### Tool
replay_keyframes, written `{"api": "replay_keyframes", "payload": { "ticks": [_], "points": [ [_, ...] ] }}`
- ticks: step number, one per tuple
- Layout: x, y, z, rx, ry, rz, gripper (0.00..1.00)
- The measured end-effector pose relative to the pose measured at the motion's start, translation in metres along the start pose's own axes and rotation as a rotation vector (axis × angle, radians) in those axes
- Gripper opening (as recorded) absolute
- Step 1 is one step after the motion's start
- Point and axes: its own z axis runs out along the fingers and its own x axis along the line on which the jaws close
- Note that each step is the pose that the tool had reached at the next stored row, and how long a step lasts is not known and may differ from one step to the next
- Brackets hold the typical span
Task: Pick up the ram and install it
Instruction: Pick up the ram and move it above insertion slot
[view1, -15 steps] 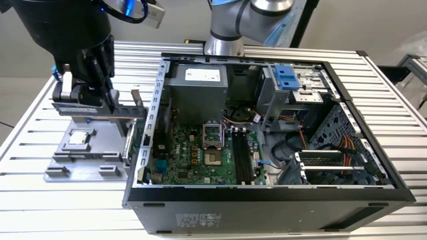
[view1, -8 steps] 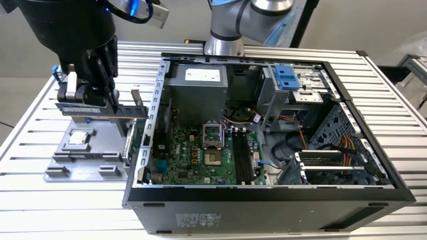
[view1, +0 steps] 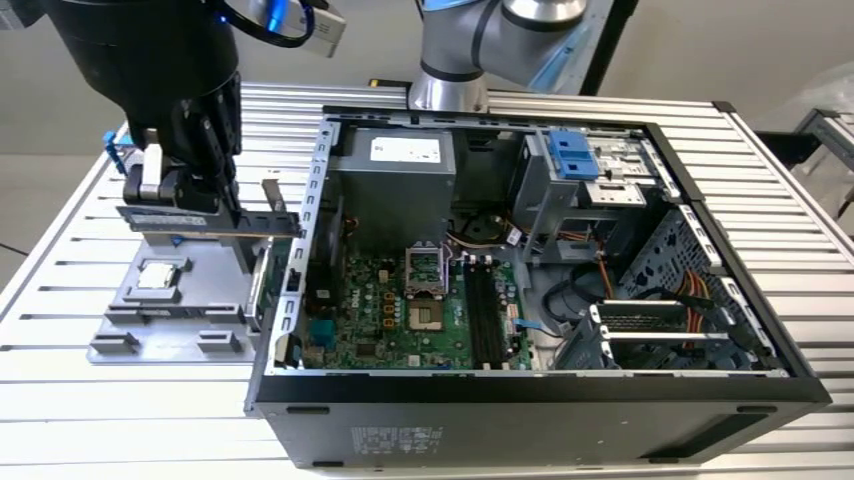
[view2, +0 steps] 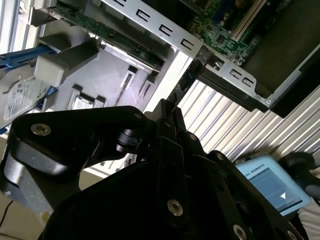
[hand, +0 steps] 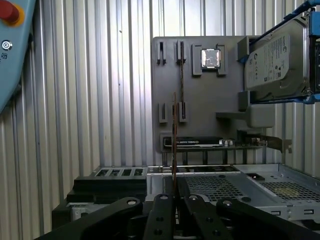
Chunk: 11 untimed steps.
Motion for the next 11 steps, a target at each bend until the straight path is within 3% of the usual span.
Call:
{"api": "replay_keyframes", "payload": {
  "ticks": [11],
  "points": [
    [-0.0004, -0.0097, -0.0003, 0.0000, 0.0000, 0.000, 0.00]
  ]
}}
